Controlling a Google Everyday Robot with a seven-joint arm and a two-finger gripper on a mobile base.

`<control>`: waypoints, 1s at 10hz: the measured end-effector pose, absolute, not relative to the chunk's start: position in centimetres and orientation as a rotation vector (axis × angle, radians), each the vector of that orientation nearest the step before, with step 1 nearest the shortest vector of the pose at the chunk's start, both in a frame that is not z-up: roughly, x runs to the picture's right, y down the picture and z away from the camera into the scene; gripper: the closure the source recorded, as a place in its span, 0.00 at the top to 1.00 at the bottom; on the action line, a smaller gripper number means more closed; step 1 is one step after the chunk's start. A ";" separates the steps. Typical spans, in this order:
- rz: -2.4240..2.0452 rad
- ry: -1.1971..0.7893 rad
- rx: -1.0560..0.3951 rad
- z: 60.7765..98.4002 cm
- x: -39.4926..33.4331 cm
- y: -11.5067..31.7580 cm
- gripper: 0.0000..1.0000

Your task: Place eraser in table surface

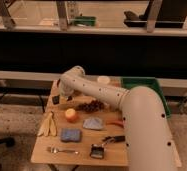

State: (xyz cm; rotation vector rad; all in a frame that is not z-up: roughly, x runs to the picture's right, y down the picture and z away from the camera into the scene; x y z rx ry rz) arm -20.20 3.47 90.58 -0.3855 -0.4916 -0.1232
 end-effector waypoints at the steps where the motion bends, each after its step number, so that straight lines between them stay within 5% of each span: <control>1: -0.129 -0.492 -0.382 90.3 -20.6 3.4 0.01; 2: -0.132 -0.490 -0.381 90.3 -20.8 3.4 0.05; 9: -0.128 -0.438 -0.370 91.1 -21.4 3.4 0.75; 10: -0.126 -0.437 -0.373 91.2 -21.4 3.4 0.79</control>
